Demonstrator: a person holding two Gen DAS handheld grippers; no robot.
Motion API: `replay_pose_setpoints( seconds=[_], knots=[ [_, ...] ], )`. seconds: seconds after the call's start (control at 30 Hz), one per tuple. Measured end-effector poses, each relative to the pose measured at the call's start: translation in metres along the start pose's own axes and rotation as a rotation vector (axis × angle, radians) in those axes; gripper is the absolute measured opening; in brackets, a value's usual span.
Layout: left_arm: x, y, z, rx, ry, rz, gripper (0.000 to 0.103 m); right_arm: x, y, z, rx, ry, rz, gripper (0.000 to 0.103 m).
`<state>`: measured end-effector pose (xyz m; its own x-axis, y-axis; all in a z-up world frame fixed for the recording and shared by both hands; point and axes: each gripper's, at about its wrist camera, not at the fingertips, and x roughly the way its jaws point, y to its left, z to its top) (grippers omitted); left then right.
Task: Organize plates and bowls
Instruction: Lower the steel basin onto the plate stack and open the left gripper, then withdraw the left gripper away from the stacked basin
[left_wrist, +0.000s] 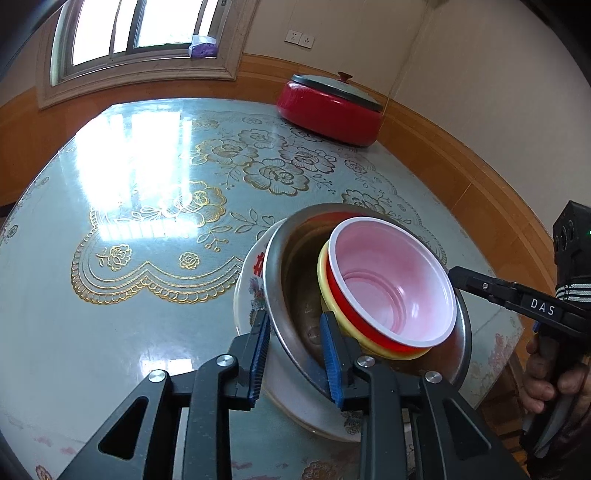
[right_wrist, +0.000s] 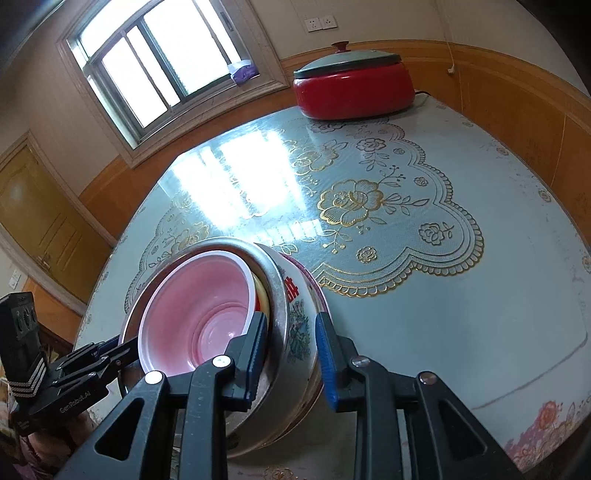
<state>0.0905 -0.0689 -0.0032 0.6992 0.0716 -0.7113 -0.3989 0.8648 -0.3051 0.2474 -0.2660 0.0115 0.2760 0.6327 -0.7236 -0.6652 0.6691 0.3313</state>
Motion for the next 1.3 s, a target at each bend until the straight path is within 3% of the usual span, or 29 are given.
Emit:
replay_pose_setpoints(
  seconds=[0.2, 0.4, 0.77, 0.97, 1.2, 1.3],
  knots=[
    [-0.015, 0.016, -0.002, 0.004, -0.026, -0.047, 0.038, -0.014, -0.004, -0.023, 0.045, -0.006, 0.029, 0.028],
    [-0.025, 0.018, -0.003, 0.012, -0.048, -0.084, 0.035, -0.022, 0.004, -0.036, 0.086, -0.036, 0.055, 0.028],
    [-0.034, 0.060, -0.019, -0.054, -0.030, -0.006, 0.035, -0.027, 0.013, -0.053, 0.072, -0.050, 0.030, 0.030],
    [-0.030, 0.062, -0.031, -0.031, -0.001, -0.019, 0.035, -0.035, 0.013, -0.076, 0.053, -0.009, 0.044, 0.030],
    [-0.018, 0.047, -0.035, 0.009, 0.025, -0.044, 0.035, -0.016, 0.024, -0.095, 0.072, 0.058, 0.084, 0.030],
    [-0.016, 0.042, -0.036, 0.035, 0.020, -0.021, 0.031, -0.011, 0.030, -0.098, 0.057, 0.070, 0.096, 0.030]
  ],
)
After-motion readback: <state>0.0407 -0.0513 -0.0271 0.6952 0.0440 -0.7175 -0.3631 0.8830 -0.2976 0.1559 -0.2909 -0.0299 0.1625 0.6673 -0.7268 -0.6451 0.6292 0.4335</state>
